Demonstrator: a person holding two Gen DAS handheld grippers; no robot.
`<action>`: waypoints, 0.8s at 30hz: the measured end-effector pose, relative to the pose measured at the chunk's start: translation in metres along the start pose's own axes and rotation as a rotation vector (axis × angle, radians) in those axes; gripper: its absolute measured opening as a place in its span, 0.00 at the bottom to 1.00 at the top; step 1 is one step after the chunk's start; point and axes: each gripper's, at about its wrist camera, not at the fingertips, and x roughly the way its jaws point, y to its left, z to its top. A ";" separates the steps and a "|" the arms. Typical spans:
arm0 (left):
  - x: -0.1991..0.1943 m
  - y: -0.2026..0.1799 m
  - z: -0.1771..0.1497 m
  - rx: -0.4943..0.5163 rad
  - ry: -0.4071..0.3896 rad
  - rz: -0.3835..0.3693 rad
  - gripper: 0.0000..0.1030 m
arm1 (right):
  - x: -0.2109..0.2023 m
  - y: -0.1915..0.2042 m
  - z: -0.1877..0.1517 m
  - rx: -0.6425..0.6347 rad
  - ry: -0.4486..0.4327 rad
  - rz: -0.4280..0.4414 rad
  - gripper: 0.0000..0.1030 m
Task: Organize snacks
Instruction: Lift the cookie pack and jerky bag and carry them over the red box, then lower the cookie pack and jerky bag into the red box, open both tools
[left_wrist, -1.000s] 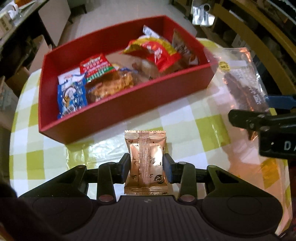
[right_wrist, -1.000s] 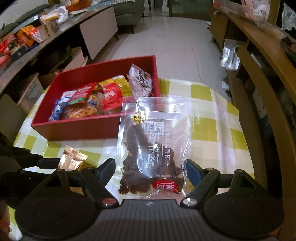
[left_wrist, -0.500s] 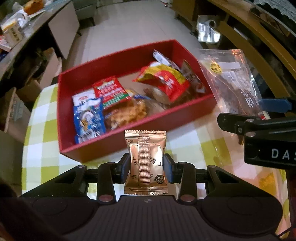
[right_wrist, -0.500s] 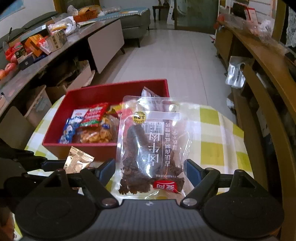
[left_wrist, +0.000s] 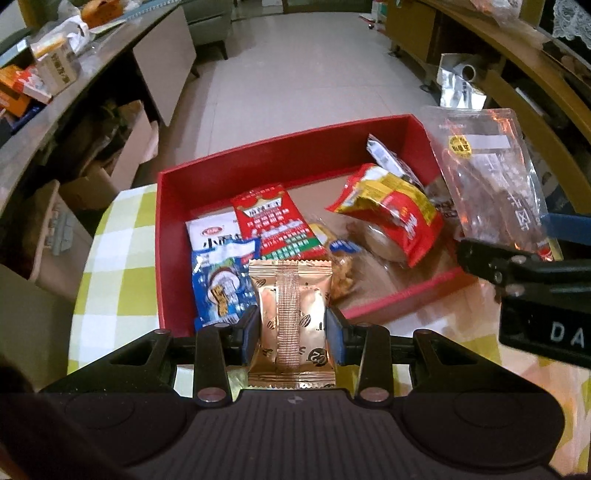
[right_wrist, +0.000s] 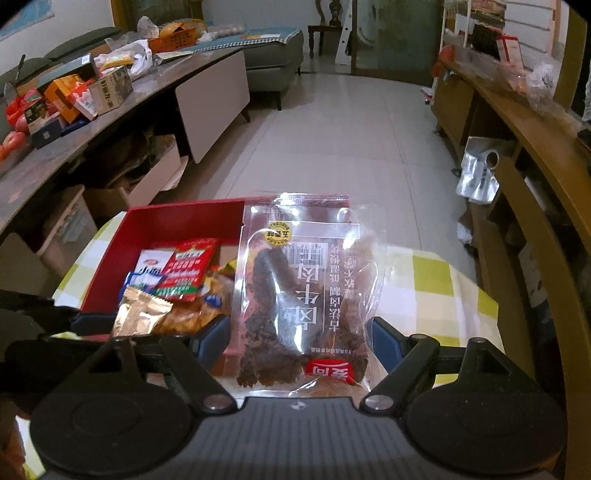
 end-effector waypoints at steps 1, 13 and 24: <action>0.001 0.001 0.002 -0.001 -0.001 0.003 0.45 | 0.003 0.001 0.002 0.002 -0.001 -0.001 0.84; 0.017 0.016 0.018 -0.053 0.010 0.018 0.45 | 0.033 0.012 0.016 -0.009 -0.007 0.003 0.85; 0.021 0.021 0.019 -0.065 0.006 0.056 0.72 | 0.048 0.009 0.017 0.014 0.009 0.000 0.91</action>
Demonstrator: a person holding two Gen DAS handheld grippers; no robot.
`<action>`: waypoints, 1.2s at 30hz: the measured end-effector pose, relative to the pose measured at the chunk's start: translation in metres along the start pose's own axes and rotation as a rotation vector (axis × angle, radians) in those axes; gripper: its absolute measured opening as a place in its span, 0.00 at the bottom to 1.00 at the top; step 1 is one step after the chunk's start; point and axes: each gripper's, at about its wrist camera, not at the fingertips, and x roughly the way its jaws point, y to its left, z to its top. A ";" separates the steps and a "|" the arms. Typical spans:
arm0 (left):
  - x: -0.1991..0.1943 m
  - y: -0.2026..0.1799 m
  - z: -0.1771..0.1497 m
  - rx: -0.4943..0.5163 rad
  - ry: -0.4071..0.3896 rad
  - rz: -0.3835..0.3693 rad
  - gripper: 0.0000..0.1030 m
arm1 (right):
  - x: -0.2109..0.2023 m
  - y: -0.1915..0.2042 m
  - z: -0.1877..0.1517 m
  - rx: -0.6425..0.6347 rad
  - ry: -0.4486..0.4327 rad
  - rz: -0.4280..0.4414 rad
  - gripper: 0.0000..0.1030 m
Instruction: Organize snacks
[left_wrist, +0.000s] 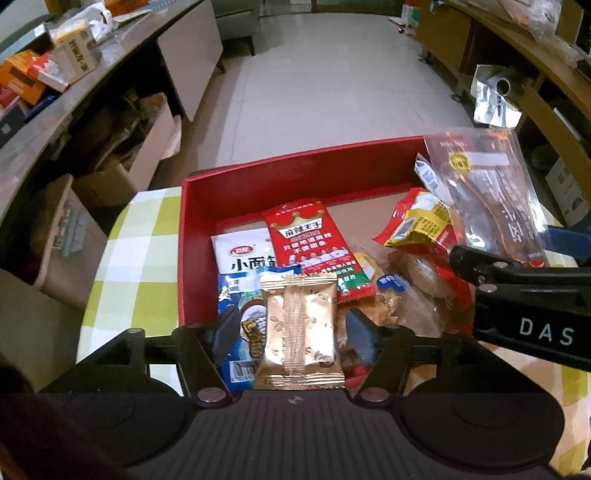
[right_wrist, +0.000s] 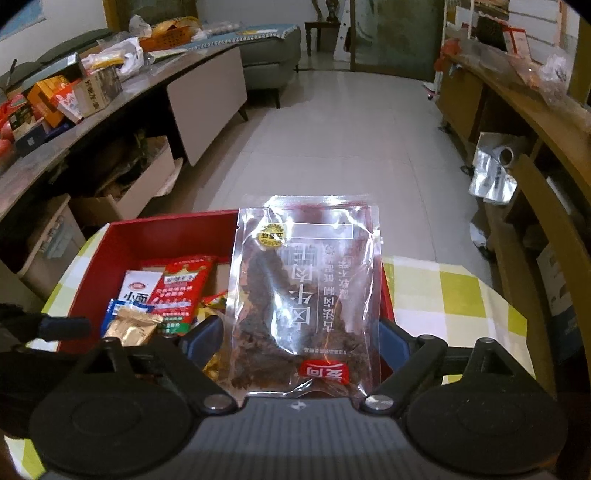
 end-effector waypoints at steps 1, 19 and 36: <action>-0.001 0.000 0.001 -0.003 -0.003 0.002 0.76 | 0.001 -0.001 0.000 0.004 -0.002 -0.002 0.91; -0.012 0.006 0.001 -0.036 -0.033 -0.001 0.86 | -0.020 -0.013 0.004 0.062 -0.075 -0.039 1.00; -0.061 0.003 -0.032 -0.046 -0.122 -0.006 0.95 | -0.082 -0.011 -0.044 0.084 -0.062 -0.108 1.00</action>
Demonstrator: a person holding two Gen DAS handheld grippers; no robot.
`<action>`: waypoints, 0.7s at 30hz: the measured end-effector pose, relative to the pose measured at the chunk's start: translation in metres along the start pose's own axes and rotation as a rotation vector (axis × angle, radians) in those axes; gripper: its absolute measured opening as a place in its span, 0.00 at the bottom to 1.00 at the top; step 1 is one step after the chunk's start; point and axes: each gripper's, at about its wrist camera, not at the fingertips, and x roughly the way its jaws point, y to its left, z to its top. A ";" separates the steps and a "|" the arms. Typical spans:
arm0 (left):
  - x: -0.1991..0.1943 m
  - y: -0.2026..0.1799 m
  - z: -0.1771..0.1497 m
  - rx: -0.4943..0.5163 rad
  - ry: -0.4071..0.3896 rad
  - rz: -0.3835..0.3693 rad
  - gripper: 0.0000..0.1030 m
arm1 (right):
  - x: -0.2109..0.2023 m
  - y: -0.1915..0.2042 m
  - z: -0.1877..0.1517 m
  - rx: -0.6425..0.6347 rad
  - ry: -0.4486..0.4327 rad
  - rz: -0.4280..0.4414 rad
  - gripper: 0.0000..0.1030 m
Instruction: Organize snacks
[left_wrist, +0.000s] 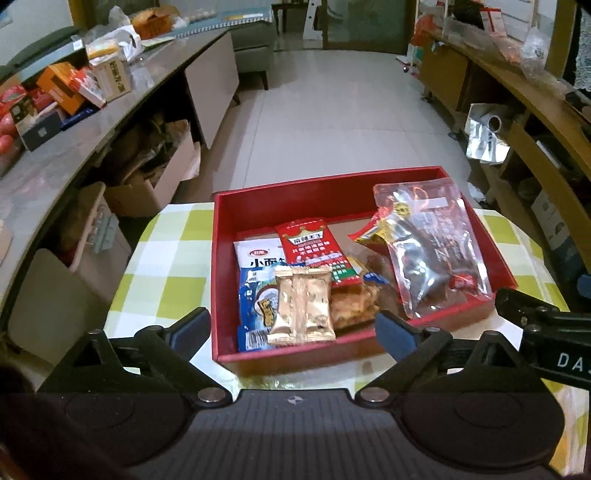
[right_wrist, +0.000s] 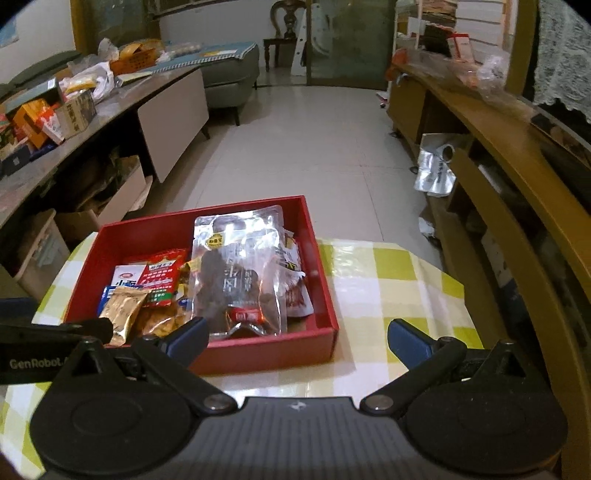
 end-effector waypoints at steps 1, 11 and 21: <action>-0.003 -0.001 -0.003 -0.001 -0.003 -0.005 0.95 | -0.004 0.000 -0.003 0.001 -0.004 0.001 1.00; -0.044 -0.015 -0.022 0.032 -0.089 0.035 0.98 | -0.041 -0.003 -0.021 0.001 -0.043 -0.013 1.00; -0.058 -0.016 -0.033 0.034 -0.094 -0.038 0.95 | -0.061 -0.012 -0.034 0.024 -0.054 -0.002 1.00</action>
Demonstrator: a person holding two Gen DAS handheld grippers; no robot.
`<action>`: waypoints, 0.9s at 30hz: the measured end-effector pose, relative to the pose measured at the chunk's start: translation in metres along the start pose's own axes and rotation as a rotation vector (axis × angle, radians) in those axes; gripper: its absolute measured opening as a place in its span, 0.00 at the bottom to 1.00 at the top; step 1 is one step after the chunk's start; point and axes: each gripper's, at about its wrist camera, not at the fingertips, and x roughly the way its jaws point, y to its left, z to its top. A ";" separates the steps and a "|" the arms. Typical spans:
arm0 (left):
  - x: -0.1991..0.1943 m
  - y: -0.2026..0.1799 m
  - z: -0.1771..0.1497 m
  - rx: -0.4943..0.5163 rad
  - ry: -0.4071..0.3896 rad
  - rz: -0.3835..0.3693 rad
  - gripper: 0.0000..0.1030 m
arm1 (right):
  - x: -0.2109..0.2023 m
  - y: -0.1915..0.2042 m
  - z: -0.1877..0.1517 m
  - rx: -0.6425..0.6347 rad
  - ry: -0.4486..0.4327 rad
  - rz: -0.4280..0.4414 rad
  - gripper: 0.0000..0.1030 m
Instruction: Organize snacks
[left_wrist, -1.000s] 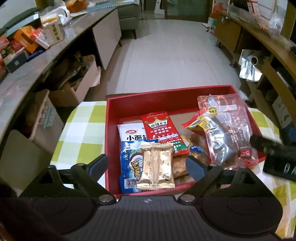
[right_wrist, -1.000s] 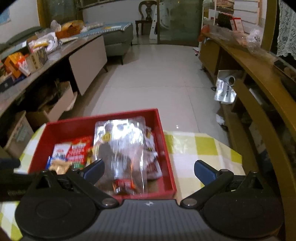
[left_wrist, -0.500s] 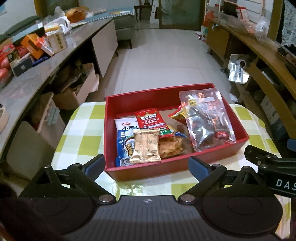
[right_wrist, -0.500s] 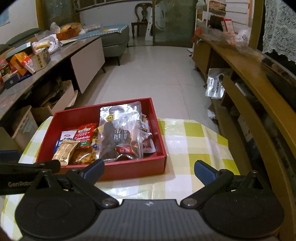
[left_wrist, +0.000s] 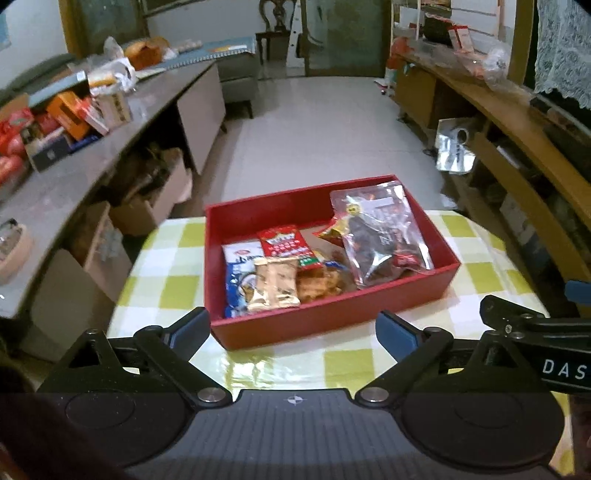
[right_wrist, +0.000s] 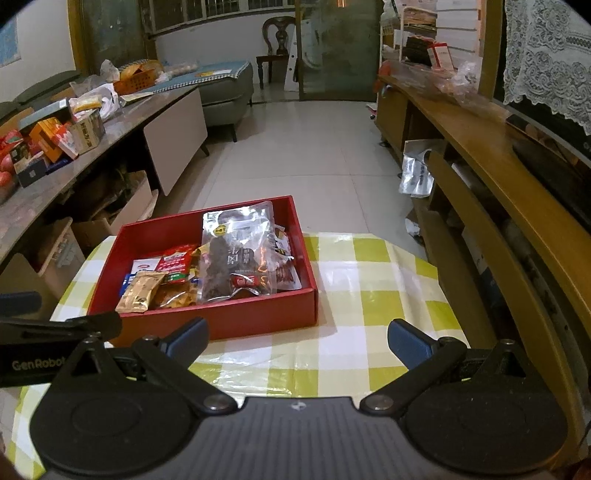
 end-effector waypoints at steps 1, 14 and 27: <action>-0.001 0.000 -0.001 0.000 -0.002 -0.001 0.95 | -0.001 0.000 0.000 -0.001 0.000 0.000 1.00; -0.001 -0.002 -0.028 0.014 0.071 0.016 0.96 | -0.003 0.007 -0.026 -0.053 0.079 -0.029 1.00; -0.013 0.001 -0.068 0.022 0.136 0.043 0.95 | -0.017 0.017 -0.060 -0.105 0.140 -0.043 1.00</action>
